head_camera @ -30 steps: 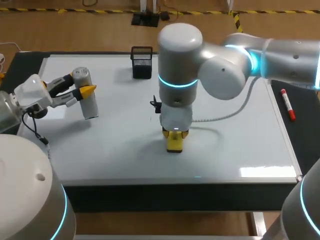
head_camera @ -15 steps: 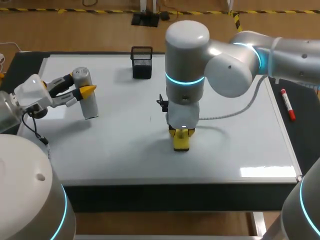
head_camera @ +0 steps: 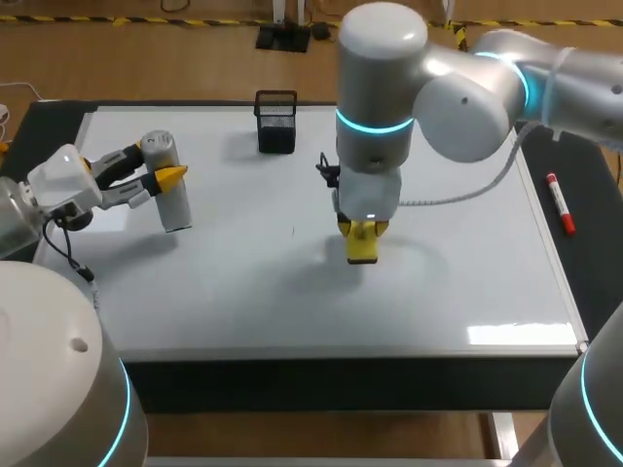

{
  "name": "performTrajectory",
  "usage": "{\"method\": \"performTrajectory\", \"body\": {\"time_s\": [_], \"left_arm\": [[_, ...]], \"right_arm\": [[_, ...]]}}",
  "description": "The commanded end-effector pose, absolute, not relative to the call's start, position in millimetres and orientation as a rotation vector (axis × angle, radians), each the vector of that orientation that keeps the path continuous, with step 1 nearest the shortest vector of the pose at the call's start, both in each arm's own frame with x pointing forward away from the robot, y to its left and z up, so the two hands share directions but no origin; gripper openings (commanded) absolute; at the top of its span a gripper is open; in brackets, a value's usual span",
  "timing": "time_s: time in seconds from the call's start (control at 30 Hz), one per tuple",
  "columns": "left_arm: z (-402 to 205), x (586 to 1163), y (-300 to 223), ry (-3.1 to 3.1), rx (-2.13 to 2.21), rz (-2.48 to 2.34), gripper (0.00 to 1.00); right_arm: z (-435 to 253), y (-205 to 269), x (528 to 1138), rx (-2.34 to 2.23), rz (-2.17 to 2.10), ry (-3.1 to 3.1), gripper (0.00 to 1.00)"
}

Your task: Pick up the inspection probe, press it on each red-marked spot on the whiteboard one by one, put down the probe, pick up the eraser, and wipe off all the red marks.

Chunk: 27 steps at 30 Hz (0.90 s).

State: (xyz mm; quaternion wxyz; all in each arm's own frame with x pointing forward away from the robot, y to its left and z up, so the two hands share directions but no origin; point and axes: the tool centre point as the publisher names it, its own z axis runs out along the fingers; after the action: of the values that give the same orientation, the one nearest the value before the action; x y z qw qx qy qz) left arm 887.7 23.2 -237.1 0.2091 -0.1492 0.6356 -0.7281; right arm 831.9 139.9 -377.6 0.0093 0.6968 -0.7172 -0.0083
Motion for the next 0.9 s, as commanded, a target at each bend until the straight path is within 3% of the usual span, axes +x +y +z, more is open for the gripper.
{"method": "performTrajectory", "body": {"time_s": [0.03,0.63,0.9], "left_arm": [[-236,887,23,1.766,-0.415,-2.025,0.0],[-236,887,23,1.766,-0.415,-2.025,0.0],[-236,887,23,1.766,-0.415,-2.025,0.0]], "right_arm": [[-372,125,834,2.191,-0.061,-2.248,0.0],[-372,125,834,2.191,-0.061,-2.248,0.0],[-364,117,865,2.229,-0.039,-2.209,0.0]]}}
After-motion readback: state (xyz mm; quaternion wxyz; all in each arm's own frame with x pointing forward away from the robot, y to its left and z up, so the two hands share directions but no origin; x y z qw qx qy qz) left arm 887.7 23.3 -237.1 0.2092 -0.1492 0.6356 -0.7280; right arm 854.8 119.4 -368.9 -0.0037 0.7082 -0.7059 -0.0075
